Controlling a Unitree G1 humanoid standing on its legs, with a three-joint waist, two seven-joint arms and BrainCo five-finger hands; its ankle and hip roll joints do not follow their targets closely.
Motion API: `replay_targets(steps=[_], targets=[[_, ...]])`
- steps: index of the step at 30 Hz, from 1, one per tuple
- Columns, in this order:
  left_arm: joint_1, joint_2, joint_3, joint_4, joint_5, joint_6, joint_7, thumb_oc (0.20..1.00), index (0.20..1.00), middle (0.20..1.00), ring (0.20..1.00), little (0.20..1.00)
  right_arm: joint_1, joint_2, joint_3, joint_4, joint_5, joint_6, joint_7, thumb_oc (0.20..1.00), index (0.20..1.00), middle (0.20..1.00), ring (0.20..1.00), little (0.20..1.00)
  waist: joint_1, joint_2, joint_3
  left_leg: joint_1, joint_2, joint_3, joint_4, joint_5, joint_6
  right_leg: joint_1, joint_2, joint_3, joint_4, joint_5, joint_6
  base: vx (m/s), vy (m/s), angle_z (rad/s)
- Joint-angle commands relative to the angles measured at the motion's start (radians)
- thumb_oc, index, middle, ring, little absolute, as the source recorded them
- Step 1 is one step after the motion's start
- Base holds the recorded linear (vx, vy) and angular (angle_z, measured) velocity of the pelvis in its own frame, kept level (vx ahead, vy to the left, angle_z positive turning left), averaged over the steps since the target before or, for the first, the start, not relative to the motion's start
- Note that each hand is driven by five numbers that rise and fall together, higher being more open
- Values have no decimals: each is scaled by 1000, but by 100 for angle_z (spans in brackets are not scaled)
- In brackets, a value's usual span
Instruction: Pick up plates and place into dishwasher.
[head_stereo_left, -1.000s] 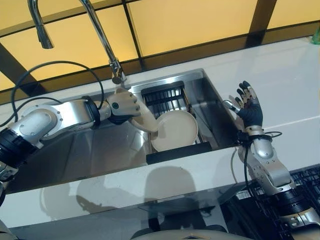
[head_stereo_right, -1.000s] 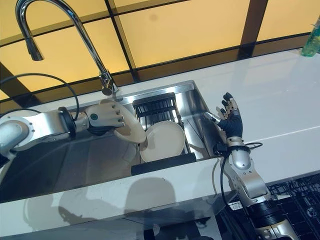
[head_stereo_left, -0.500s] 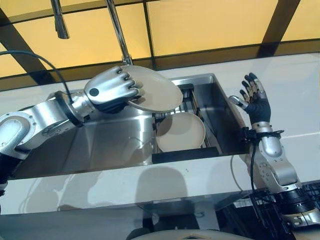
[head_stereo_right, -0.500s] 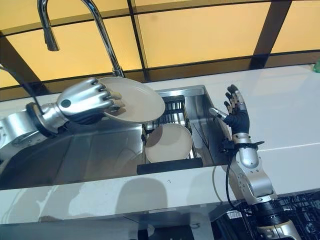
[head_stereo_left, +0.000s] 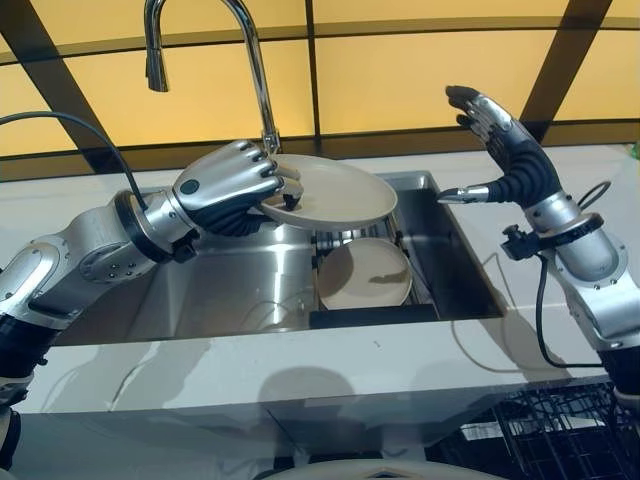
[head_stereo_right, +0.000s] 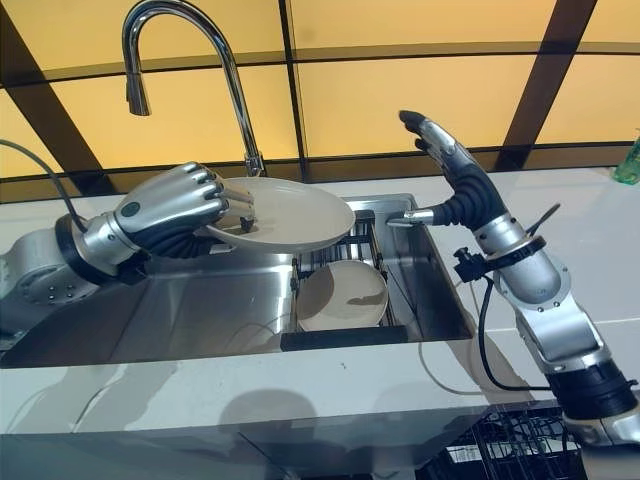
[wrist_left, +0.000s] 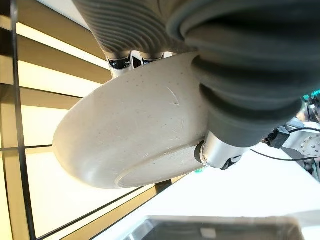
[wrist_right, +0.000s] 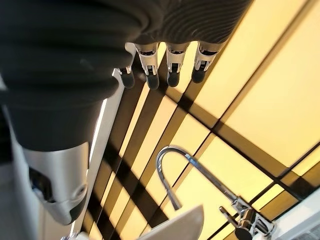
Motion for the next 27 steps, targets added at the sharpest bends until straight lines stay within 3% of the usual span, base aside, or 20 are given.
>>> replay_targets(steps=[1, 8, 13, 19, 27], targets=[[-82, -13, 49, -7, -138, 44, -36, 200, 200, 200, 200, 200, -115, -56, 41, -73, -14, -60, 93, 1000, 1000, 1000, 1000, 1000, 33, -34, -27, 109, 18, -4, 19, -149, 7, -132, 7, 39, 3, 126, 1, 0, 0, 0], [-75, -47, 43, 3, -236, 74, -94, 200, 200, 200, 200, 200, -170, -77, 78, -100, 17, -70, 169, 1000, 1000, 1000, 1000, 1000, 31, -40, -32, 113, 24, 0, 18, -146, 6, -129, 10, 42, 0, 128, -2, 0, 0, 0], [-40, -146, 64, -27, -483, 169, -256, 200, 200, 200, 200, 200, -184, -42, 106, -131, -9, -66, 240, 1000, 1000, 1000, 1000, 1000, 37, -40, -30, 115, 29, -2, 18, -144, 4, -125, 12, 41, -2, 127, -4, 0, 0, 0], [-11, -257, 64, -49, -608, 251, -375, 200, 200, 200, 200, 200, -214, 2, 111, -134, -22, -72, 227, 1000, 1000, 1000, 1000, 1000, 38, -44, -30, 119, 32, -3, 18, -145, 4, -120, 12, 42, -2, 126, -7, 0, 0, 0], [-1, -301, 68, -107, -666, 304, -473, 200, 200, 200, 200, 200, -213, 39, 120, -170, -50, -67, 221, 1000, 1000, 1000, 1000, 1000, 43, -43, -31, 121, 29, -1, 19, -149, 5, -116, 9, 44, -4, 124, -7, 0, 0, 0]])
